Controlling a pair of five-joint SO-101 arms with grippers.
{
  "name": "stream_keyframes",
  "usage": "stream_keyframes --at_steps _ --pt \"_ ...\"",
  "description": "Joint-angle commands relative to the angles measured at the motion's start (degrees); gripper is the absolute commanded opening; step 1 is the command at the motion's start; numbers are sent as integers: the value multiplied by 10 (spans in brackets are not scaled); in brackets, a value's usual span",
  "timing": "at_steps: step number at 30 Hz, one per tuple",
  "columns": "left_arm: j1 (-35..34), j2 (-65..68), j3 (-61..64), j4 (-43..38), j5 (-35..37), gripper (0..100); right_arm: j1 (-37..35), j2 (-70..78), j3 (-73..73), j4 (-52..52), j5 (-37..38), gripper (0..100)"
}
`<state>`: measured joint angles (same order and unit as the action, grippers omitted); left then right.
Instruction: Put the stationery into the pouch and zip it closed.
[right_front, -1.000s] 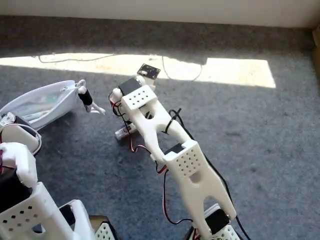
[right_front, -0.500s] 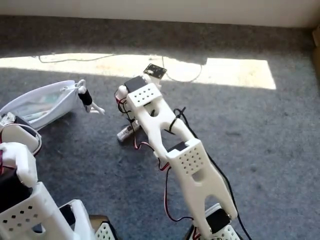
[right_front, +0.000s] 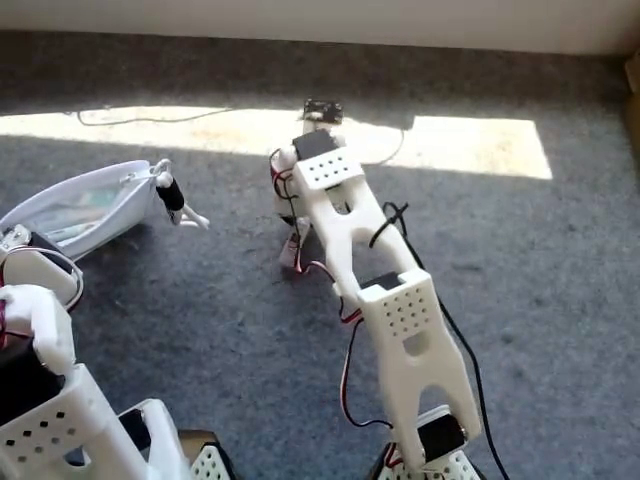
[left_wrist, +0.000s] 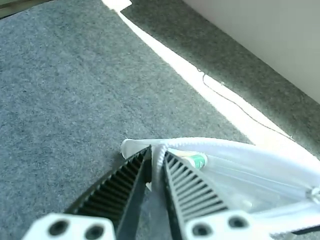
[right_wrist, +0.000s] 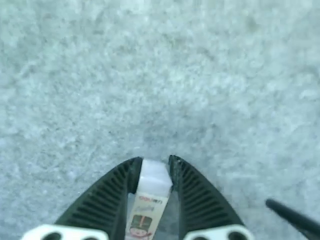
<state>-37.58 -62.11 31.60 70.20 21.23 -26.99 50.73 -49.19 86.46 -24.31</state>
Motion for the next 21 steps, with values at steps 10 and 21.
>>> stream_keyframes --at_steps 10,21 --pt "13 -15 -8 -16 4 8 50 -51 -15 -9 295 14" --pt "11 -15 -8 -16 4 8 22 -51 -15 43 200 177"
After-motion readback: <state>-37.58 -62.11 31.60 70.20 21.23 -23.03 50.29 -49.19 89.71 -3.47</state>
